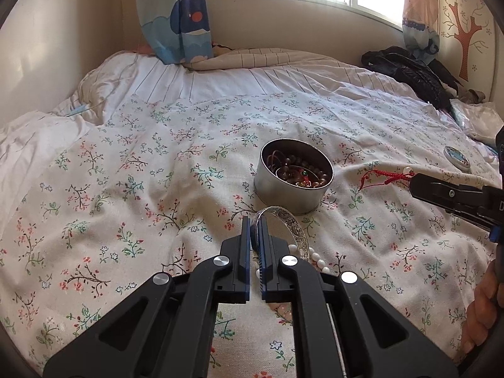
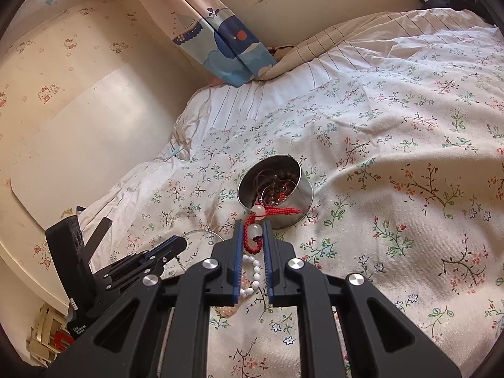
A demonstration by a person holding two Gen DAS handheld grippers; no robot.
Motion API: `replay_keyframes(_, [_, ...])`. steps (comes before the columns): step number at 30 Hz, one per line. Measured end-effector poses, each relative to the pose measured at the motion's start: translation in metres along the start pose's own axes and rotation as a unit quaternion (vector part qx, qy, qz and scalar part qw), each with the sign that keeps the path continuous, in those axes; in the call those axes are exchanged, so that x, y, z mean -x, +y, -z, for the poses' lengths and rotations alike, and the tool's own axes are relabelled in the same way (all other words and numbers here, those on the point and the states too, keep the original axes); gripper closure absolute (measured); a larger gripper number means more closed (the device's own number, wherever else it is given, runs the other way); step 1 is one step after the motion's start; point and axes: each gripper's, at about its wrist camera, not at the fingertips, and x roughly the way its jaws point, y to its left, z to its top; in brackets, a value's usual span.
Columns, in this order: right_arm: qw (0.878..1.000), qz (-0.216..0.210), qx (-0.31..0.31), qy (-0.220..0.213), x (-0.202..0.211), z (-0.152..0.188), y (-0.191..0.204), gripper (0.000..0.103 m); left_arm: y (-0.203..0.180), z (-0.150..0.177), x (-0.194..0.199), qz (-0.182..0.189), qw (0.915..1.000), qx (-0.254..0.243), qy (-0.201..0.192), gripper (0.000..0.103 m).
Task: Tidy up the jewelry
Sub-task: 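Lift the red cord bracelet with the right gripper while the left gripper lifts the bangle, then lower both grippers over the silver tin and open them to release the bracelets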
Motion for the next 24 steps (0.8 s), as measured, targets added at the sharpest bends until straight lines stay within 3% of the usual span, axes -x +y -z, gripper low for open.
replay_keyframes(9, [1.0,-0.009,0.004,-0.012,-0.008,-0.012,0.001,0.09,0.004,-0.012,-0.005,0.015,0.9995,0.026,-0.012,0.099])
replay_keyframes(15, [1.0,-0.007,0.012,-0.018,-0.019,-0.023,0.001,0.09,0.015,-0.033,-0.024,0.043,0.996,0.077,-0.016,0.099])
replay_keyframes(24, [1.0,-0.013,0.019,-0.018,-0.041,-0.041,-0.001,0.09,0.007,-0.055,-0.053,0.066,0.9926,0.1,-0.017,0.099])
